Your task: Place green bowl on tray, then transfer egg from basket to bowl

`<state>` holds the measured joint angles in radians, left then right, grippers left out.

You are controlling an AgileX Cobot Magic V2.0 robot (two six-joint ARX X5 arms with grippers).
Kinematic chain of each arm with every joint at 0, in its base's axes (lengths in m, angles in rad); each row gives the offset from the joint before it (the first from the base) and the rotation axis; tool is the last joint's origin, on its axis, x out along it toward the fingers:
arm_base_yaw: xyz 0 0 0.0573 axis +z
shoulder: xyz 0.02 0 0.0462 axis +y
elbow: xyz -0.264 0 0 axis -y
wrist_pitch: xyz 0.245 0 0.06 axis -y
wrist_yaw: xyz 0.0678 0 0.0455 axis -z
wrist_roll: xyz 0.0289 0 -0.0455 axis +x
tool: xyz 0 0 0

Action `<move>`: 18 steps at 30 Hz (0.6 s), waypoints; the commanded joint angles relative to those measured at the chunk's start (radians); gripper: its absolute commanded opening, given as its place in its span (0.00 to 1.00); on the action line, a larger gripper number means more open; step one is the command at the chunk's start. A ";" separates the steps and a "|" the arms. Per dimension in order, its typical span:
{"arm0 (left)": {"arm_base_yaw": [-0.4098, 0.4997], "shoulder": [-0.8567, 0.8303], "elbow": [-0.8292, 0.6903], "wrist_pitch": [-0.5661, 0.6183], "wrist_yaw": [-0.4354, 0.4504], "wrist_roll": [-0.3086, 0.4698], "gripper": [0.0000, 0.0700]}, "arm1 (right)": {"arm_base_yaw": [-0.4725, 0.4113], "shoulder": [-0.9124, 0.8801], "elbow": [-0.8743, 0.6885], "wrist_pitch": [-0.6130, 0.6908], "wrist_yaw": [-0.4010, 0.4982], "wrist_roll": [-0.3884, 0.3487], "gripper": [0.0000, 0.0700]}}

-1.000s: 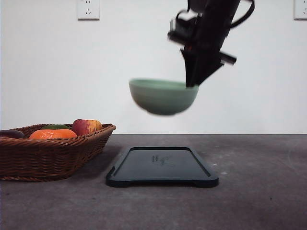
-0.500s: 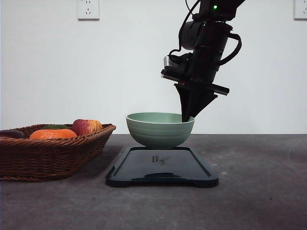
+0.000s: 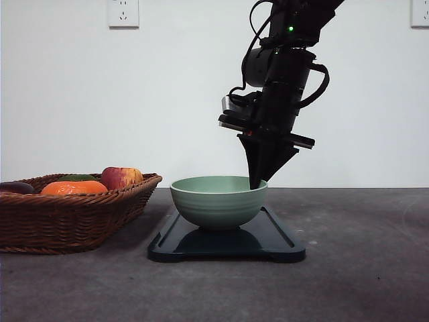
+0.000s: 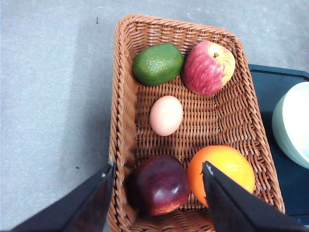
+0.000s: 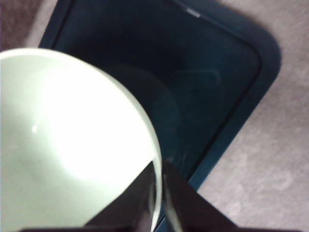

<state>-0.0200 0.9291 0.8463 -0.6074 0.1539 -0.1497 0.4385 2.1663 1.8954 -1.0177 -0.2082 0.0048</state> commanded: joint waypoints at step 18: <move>0.000 0.006 0.023 0.001 0.001 -0.001 0.50 | 0.009 -0.056 0.063 0.025 0.032 0.025 0.38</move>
<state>-0.0200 0.9291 0.8463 -0.6101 0.1539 -0.1493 0.4397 2.1355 1.9251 -1.0066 -0.1816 0.0161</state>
